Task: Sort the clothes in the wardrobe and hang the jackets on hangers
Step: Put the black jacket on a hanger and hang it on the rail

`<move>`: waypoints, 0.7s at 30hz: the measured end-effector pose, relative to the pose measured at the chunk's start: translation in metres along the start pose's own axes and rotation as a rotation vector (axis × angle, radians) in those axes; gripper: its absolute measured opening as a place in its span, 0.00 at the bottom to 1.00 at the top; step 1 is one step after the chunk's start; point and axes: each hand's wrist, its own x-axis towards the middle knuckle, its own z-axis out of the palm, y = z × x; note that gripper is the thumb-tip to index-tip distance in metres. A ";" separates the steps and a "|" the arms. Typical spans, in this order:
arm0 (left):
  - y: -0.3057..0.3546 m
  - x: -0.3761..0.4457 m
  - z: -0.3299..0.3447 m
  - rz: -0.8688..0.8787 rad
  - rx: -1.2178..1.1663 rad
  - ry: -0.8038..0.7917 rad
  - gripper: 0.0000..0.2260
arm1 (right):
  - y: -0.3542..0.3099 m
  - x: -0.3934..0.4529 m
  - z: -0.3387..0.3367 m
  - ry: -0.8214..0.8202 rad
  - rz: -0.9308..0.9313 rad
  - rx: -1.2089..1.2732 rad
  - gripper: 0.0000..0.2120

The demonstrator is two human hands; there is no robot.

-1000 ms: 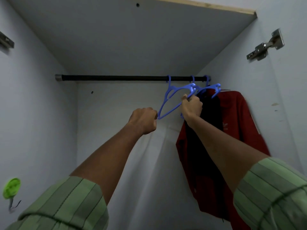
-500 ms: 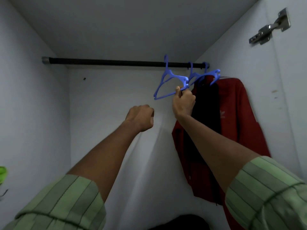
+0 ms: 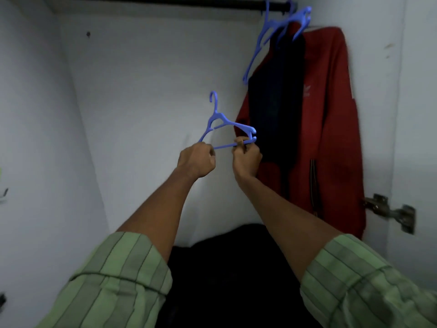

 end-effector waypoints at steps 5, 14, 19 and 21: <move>-0.007 -0.083 0.084 -0.100 -0.080 -0.235 0.10 | 0.081 -0.059 -0.026 -0.008 0.148 0.036 0.11; -0.017 -0.234 0.185 -0.262 -0.225 -0.559 0.09 | 0.198 -0.150 -0.074 0.092 0.675 0.242 0.13; -0.021 -0.323 0.219 -0.251 -0.281 -0.626 0.06 | 0.248 -0.202 -0.115 0.096 0.908 0.355 0.12; -0.024 -0.361 0.235 -0.277 -0.313 -0.637 0.04 | 0.267 -0.227 -0.134 0.062 0.931 0.421 0.08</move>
